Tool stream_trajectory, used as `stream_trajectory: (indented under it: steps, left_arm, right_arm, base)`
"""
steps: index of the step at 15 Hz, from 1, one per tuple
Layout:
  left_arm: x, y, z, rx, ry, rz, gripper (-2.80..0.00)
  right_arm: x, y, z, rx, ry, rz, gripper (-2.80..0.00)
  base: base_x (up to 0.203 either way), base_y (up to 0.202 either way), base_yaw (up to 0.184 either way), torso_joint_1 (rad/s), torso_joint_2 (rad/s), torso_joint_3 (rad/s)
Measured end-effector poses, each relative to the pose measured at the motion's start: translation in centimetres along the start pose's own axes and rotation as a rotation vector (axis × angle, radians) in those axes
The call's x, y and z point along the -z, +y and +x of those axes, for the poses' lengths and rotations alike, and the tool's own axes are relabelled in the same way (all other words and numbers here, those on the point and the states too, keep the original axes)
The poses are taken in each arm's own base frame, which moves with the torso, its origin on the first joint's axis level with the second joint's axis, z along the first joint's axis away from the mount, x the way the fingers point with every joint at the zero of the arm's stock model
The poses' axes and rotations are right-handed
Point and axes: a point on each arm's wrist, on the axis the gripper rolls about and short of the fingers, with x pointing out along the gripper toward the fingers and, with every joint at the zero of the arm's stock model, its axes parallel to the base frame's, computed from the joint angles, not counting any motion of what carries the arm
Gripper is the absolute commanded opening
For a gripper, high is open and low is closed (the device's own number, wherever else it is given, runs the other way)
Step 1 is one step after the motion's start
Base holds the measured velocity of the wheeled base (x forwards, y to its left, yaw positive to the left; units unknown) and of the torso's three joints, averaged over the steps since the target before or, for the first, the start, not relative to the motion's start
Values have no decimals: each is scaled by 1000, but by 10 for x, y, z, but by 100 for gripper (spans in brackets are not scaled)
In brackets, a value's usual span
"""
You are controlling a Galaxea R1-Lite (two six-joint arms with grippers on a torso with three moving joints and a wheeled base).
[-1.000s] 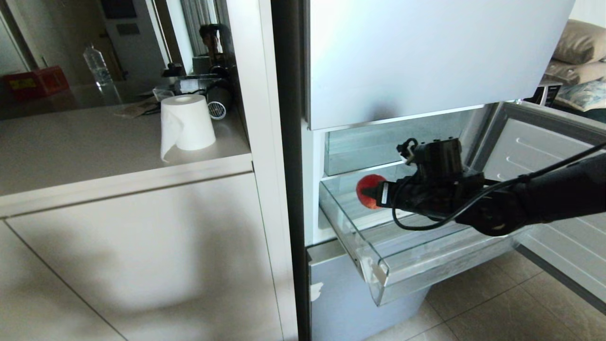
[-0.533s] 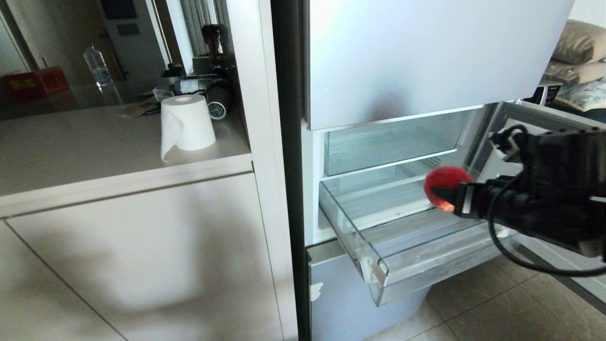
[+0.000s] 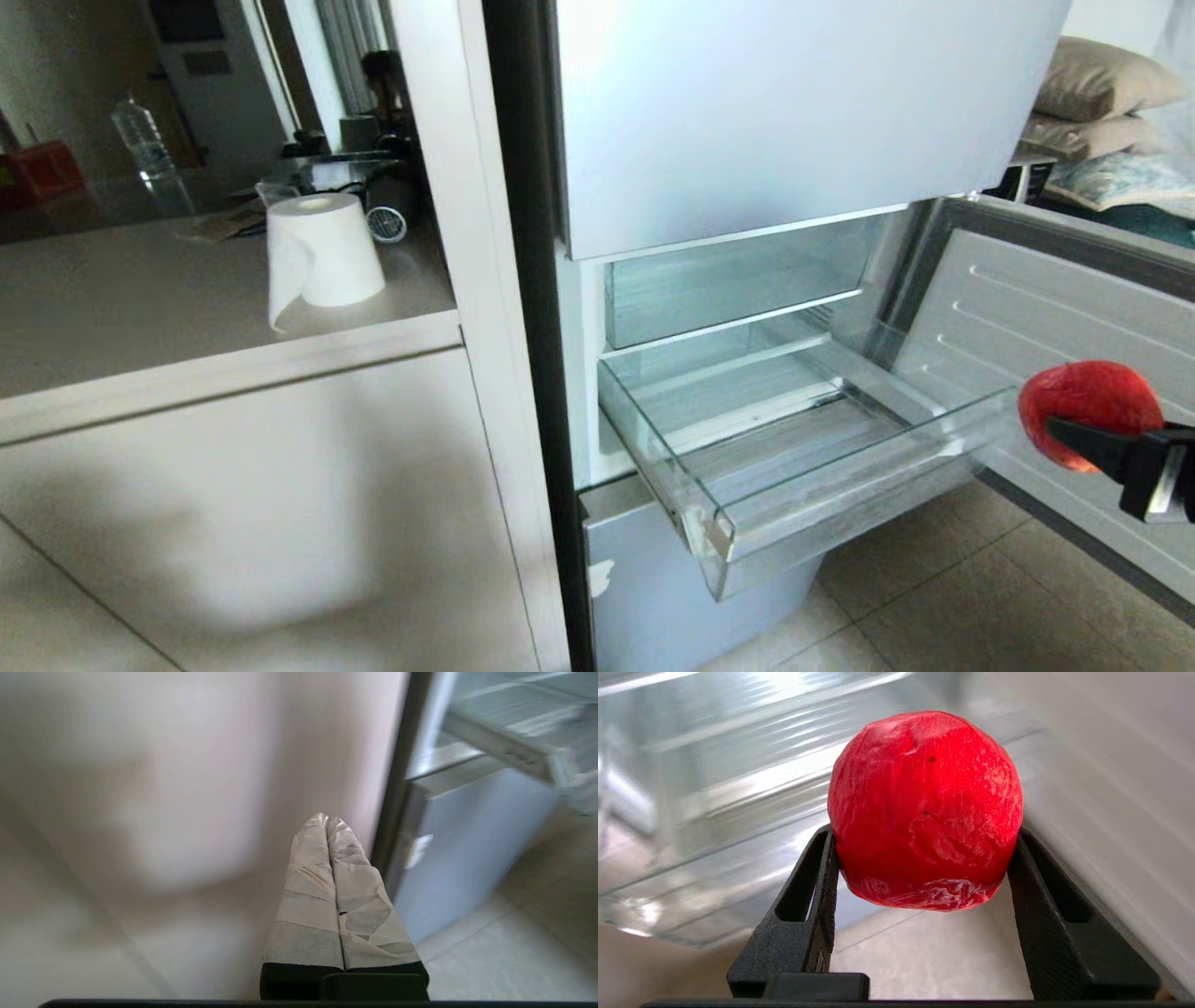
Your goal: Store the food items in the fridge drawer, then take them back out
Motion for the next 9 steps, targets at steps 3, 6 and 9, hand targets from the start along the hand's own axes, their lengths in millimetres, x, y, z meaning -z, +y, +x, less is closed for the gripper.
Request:
stream_trajectory:
  steps: [3,6,9]
  left_arm:
    - [0,0,0,0,0,0,-280]
    - [0,0,0,0,0,0,-280]
    - [0,0,0,0,0,0,-280]
  right_arm:
    - [2,-4,-15,3,-20,2,-280]
    - [6,-6,-25,4,-40,7,-280]
    - [11,-9,-28,20,-37,11,-280]
  base:
    - [2,10,-174,0,4,3]
    - [1,10,-174,1,2,3]
    - [1,8,-171,3,3,4]
